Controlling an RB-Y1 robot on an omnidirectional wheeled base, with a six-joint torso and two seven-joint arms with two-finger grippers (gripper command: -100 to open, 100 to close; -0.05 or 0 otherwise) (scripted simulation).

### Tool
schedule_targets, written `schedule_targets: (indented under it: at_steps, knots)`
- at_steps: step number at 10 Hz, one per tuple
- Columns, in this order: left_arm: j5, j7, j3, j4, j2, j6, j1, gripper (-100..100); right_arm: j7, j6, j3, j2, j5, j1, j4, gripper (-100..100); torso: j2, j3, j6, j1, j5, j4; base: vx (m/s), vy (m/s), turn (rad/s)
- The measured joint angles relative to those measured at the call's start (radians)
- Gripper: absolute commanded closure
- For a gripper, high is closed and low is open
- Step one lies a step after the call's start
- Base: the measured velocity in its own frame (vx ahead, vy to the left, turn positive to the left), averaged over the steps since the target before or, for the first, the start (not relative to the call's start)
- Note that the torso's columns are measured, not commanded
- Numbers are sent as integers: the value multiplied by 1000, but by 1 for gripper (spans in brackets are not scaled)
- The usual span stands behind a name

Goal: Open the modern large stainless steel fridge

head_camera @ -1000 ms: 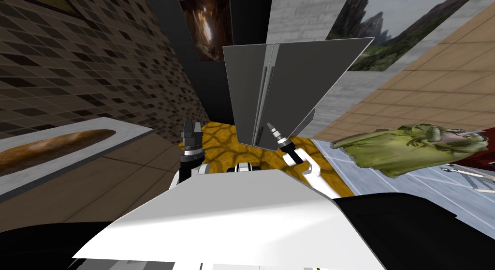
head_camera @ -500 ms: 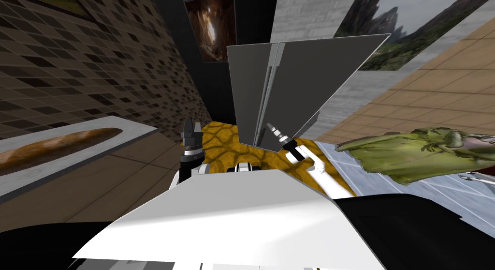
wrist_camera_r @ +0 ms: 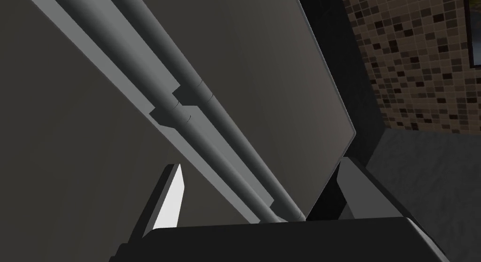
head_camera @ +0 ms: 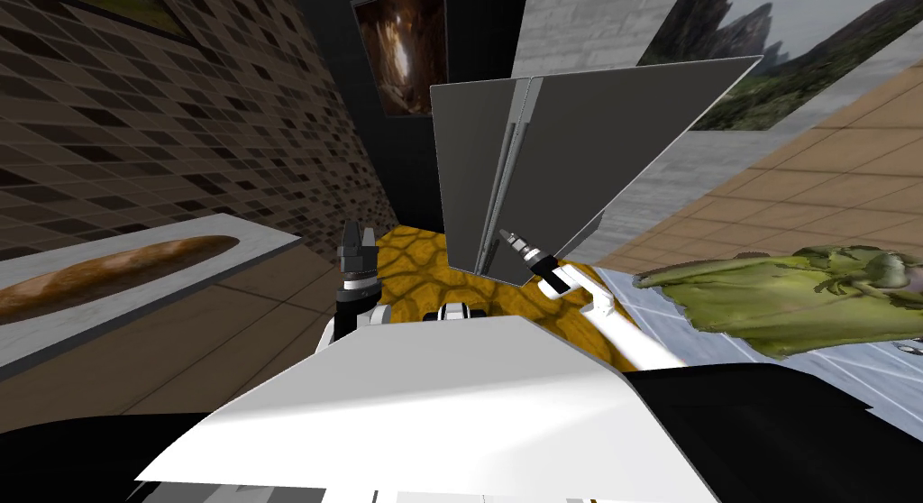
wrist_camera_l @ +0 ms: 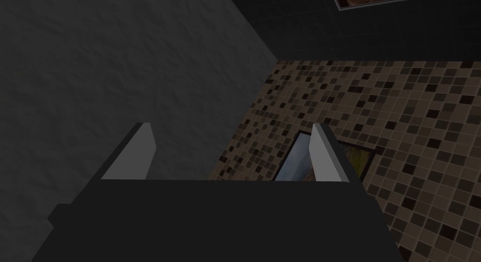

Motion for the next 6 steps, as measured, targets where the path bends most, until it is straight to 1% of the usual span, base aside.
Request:
schedule_targets:
  at_steps: [1,2,3,4,5,6]
  knots:
    - [0,0,0,0,0,0,0,0,-5,22,2,-36,7,-15,6,-100,0,0,0,0,0,0,27,18,35]
    - [0,0,0,0,0,0,0,0,-6,31,2,-55,15,-19,15,-100,0,0,0,0,0,0,32,20,61]
    - [0,0,0,0,0,0,0,0,-7,47,2,-85,26,-27,22,-100,0,0,0,0,0,0,26,18,45]
    - [0,0,0,0,0,0,0,0,-8,58,1,-105,33,-28,25,-100,0,0,0,0,0,0,23,24,67]
    - [0,0,0,0,0,0,0,0,-12,72,-1,-138,41,-38,37,-100,0,0,0,0,0,0,20,19,38]
    - [0,0,0,0,0,0,0,0,-13,87,3,-158,48,-46,41,-100,0,0,0,0,0,0,27,15,80]
